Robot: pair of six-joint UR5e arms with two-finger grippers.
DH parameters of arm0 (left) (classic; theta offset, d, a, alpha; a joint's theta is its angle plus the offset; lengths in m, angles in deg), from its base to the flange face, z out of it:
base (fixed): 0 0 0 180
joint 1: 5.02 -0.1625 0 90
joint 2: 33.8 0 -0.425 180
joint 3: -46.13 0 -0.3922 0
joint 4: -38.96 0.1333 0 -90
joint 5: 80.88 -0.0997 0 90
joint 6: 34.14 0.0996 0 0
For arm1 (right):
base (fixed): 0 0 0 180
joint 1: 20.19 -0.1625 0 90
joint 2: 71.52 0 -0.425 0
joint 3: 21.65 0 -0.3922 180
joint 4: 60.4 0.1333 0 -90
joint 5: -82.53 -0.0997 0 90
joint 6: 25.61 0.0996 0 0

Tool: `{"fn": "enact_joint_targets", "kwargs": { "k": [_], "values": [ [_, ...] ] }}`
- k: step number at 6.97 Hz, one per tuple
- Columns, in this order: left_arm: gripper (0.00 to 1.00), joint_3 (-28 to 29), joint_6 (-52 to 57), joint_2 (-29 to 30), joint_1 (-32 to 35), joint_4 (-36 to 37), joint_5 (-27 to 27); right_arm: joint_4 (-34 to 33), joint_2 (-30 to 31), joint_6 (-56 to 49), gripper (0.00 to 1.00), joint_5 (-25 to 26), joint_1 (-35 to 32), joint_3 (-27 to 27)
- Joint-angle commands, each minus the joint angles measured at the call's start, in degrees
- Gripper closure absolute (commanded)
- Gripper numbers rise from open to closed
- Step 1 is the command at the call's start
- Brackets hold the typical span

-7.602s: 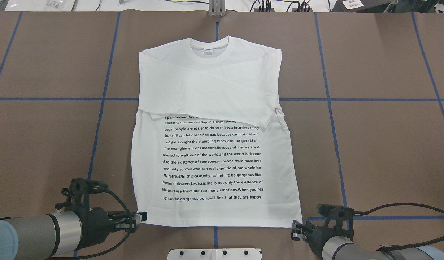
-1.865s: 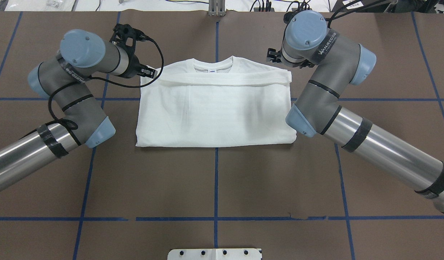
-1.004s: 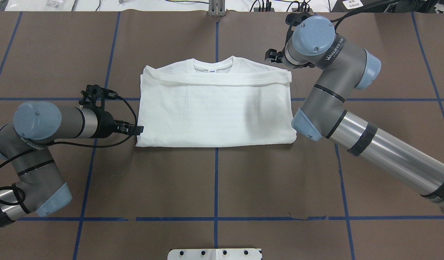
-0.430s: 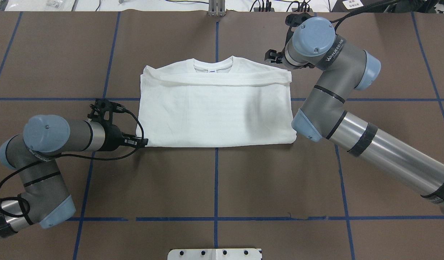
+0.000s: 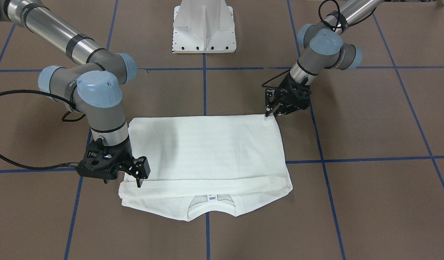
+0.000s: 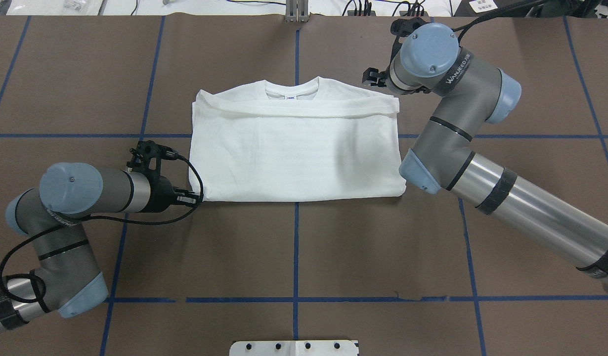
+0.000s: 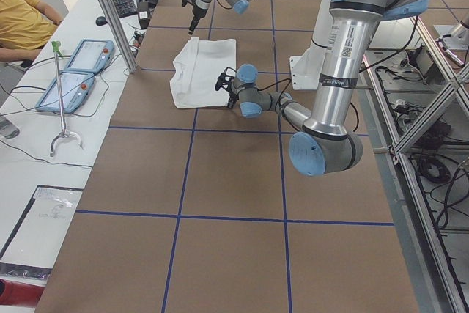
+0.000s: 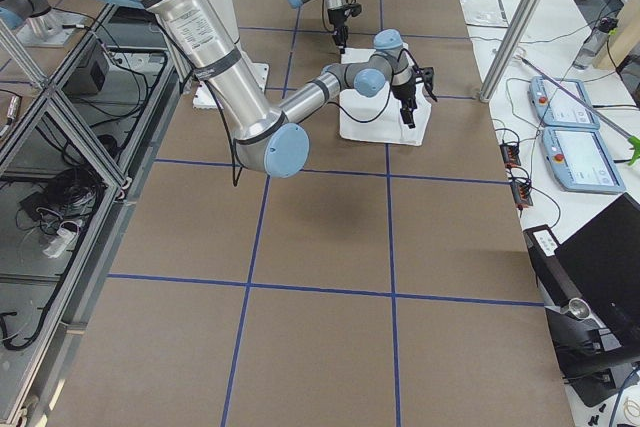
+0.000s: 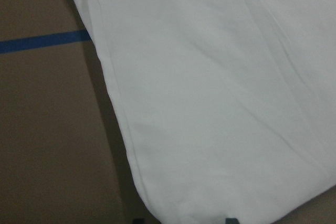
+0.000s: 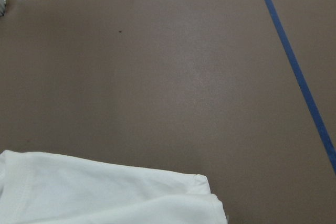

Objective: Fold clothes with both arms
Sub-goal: 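Release the hem and draw both grippers back from the folded shirt, then push the folded shirt with the left gripper, rotating it upright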

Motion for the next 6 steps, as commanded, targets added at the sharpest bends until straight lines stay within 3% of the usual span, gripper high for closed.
{"fn": "enact_joint_targets", "kwargs": {
  "k": [1,2,4,5,6],
  "values": [
    [1.0,-1.5,0.5,-0.8,0.6,0.1,0.4,0.0,0.0,0.0,0.0,0.0,0.0,0.0],
    [1.0,-2.3,5.1,-2.3,2.6,0.2,0.5,0.0,0.0,-0.1,0.0,0.0,0.0,0.0],
    [1.0,2.2,19.6,-3.1,15.0,0.9,0.6,0.0,0.1,0.0,0.0,0.0,0.0,0.1],
    [1.0,9.0,26.5,-0.6,21.6,0.5,0.6,0.1,0.1,0.3,0.0,0.0,0.0,0.0],
    [1.0,19.0,32.0,7.2,26.3,0.6,0.5,0.1,-0.1,0.6,0.0,0.0,0.1,0.0]
  ]
}}
